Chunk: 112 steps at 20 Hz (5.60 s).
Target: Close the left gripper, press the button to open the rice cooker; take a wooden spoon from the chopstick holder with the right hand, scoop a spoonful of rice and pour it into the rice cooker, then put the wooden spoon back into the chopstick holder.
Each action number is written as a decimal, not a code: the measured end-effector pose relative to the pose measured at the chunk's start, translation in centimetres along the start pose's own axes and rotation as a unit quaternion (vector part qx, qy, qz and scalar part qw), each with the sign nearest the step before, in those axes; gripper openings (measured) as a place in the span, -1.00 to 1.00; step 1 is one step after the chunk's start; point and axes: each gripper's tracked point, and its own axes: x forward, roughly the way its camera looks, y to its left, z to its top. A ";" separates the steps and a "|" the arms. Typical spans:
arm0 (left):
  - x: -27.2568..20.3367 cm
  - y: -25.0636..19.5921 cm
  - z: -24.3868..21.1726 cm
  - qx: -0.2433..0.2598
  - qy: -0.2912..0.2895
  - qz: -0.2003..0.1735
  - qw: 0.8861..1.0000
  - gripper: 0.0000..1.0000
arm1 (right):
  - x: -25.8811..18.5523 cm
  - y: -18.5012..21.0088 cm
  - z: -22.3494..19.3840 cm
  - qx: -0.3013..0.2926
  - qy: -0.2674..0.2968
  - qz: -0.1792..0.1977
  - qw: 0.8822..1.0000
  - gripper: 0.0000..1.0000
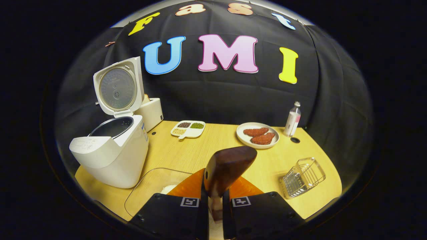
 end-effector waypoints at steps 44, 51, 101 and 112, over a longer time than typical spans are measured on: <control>-4.2 -0.3 -0.8 -0.031 -0.026 0.016 0.999 0.92 | -6.7 -0.8 10.1 0.528 0.057 0.081 0.843 -0.58; -5.7 1.6 -0.9 -0.048 -0.035 0.047 0.997 0.92 | -5.1 4.0 16.4 0.530 0.041 0.141 0.835 -0.60; -4.4 15.2 -1.0 -0.063 -0.032 0.125 0.990 0.92 | 5.3 37.5 16.5 -0.208 -0.140 0.261 0.932 -0.60; -5.3 14.2 -0.4 -0.062 -0.039 0.133 0.988 0.92 | 2.7 33.8 20.8 -0.121 -0.154 0.259 0.946 -0.60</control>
